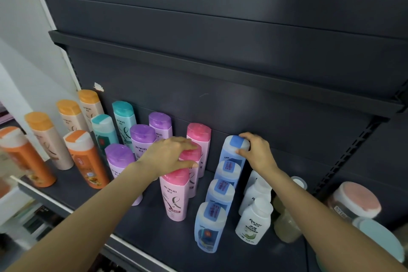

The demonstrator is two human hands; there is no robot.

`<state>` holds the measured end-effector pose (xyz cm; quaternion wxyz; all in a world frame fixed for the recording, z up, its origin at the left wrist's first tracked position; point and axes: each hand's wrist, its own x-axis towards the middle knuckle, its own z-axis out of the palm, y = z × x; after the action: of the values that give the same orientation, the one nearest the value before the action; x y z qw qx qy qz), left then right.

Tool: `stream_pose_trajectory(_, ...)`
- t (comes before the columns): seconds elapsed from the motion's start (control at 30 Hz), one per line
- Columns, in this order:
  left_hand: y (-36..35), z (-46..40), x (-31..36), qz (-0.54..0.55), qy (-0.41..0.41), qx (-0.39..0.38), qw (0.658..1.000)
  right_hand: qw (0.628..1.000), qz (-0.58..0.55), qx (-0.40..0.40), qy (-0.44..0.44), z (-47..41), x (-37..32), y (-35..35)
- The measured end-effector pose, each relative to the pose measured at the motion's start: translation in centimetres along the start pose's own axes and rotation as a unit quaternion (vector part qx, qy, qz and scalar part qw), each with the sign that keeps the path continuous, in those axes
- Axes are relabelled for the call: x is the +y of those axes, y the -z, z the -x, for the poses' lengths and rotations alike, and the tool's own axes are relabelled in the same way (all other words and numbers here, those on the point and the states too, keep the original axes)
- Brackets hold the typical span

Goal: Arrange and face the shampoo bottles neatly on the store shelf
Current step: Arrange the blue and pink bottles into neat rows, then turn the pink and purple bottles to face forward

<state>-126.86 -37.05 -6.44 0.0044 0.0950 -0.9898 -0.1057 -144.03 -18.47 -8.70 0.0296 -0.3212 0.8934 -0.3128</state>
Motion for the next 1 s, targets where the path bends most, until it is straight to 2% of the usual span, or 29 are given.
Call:
stream_pose_trajectory(0.23,0.0,0.5,0.6,0.063,0.028,0.011,0.998,0.989,0.127,0.034,0.067,1.2,-0.2,0.1)
stream_pose_trajectory(0.3,0.1,1.1,0.8,0.081,0.032,0.040,0.995,0.989,0.108,0.034,0.090,1.5,-1.3,0.1)
stream_pose_trajectory(0.43,0.5,3.0,0.2,0.105,0.038,0.096,0.989,0.990,0.001,0.020,0.139,3.1,-5.4,-0.7)
stream_pose_trajectory(0.53,1.2,4.9,-1.3,0.110,0.050,0.131,0.984,0.985,-0.021,-0.003,0.169,4.6,-8.7,-2.0)
stream_pose_trajectory(0.67,1.8,7.8,-4.7,0.097,0.054,0.143,0.983,0.986,0.000,-0.053,0.156,6.4,-12.0,-4.9)
stream_pose_trajectory(0.8,1.9,10.1,-8.0,0.031,0.041,0.125,0.991,0.989,0.035,-0.087,0.114,7.6,-13.9,-7.3)
stream_pose_trajectory(0.9,1.4,11.0,-10.1,-0.022,0.032,0.097,0.995,0.993,0.053,-0.086,0.067,8.3,-14.6,-8.2)
stream_pose_trajectory(1.0,1.0,11.5,-11.3,-0.024,0.015,0.060,0.998,0.996,0.053,-0.065,0.041,8.8,-14.9,-8.7)
